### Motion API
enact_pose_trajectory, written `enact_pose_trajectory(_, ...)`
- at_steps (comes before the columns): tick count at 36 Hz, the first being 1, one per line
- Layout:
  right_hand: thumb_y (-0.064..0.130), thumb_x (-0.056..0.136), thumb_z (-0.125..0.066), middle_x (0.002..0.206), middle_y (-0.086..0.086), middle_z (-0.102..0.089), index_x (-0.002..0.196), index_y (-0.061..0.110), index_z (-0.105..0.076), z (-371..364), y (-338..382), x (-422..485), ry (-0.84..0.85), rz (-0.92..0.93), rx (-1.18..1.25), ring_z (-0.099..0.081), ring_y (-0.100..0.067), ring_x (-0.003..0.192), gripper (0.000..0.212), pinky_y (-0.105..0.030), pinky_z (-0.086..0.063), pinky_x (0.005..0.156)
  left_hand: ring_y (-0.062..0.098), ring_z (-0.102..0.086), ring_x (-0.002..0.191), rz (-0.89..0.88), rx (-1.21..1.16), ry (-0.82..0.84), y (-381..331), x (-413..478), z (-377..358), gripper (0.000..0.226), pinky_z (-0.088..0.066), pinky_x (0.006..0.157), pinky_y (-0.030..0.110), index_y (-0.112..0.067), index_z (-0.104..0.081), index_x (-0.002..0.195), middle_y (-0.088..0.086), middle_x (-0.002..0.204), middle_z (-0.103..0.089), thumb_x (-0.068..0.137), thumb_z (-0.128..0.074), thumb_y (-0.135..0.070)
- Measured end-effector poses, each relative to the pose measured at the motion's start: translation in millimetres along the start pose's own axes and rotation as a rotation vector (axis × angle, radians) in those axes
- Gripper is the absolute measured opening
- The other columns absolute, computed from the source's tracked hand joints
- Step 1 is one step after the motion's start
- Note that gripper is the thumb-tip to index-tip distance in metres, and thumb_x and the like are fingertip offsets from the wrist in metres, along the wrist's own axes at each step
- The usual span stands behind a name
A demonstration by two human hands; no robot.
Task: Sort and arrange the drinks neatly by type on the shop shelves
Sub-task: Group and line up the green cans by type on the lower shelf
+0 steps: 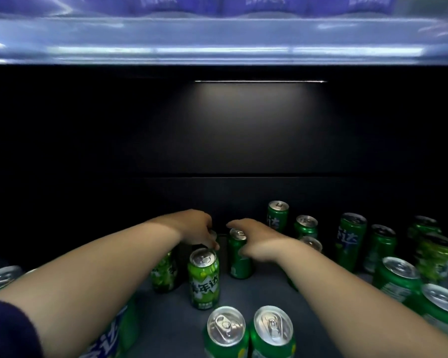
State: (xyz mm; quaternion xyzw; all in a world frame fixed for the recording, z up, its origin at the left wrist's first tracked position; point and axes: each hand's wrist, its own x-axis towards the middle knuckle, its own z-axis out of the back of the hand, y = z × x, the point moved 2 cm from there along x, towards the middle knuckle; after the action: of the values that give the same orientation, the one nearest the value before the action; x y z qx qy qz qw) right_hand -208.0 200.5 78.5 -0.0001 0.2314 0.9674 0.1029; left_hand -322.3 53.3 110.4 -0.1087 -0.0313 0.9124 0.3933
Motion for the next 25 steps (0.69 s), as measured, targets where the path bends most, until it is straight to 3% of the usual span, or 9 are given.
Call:
enact_pose_trajectory(5,0.01,0.082,-0.071,0.149,0.002,-0.045,0.149,0.032,-0.045,-5,-5,6,-0.029,-0.018,0.02,-0.046,-0.021,0.136,0.075,-0.031,-0.042,0.108,0.016,-0.066,0.088,-0.066,0.003,-0.039,-5,10,-2,0.043,-0.057,0.081,0.034,-0.023,-0.071,0.101,-0.005,0.096,-0.071,0.068,-0.08,-0.05)
enact_pose_trajectory(10,0.014,0.078,-0.078,0.141,0.004,-0.053,0.141,0.033,-0.051,5,-9,-5,-0.087,-0.019,0.076,-0.053,-0.017,0.126,0.071,-0.03,-0.047,0.101,0.013,-0.065,0.092,-0.151,-0.064,-0.11,-11,8,7,0.045,-0.056,0.083,0.033,-0.028,-0.07,0.107,-0.011,0.095,-0.067,0.067,-0.084,-0.044)
enact_pose_trajectory(16,0.016,0.079,-0.078,0.136,0.011,-0.055,0.138,0.039,-0.049,36,-10,-35,-0.155,-0.031,0.069,-0.059,-0.014,0.112,0.07,-0.029,-0.053,0.088,0.014,-0.062,0.103,-0.246,-0.149,-0.163,-41,-9,30,0.059,-0.053,0.091,0.035,-0.027,-0.066,0.12,-0.007,0.112,-0.066,0.067,-0.086,-0.043)
enact_pose_trajectory(20,0.024,0.079,-0.082,0.138,0.012,-0.055,0.139,0.046,-0.046,54,-9,-61,-0.173,-0.063,0.048,-0.062,-0.015,0.106,0.073,-0.03,-0.056,0.086,0.012,-0.062,0.107,-0.245,-0.169,-0.108,-54,-22,34,0.063,-0.051,0.096,0.035,-0.03,-0.064,0.123,-0.01,0.117,-0.066,0.066,-0.085,-0.045)
enact_pose_trajectory(25,0.032,0.075,-0.087,0.133,0.011,-0.057,0.138,0.037,-0.051,55,-8,-85,-0.171,-0.003,0.021,-0.057,-0.01,0.107,0.073,-0.025,-0.049,0.087,0.012,-0.061,0.109,-0.259,-0.101,0.018,-68,-46,29,0.064,-0.05,0.094,0.03,-0.028,-0.06,0.13,-0.011,0.12,-0.064,0.072,-0.085,-0.035)
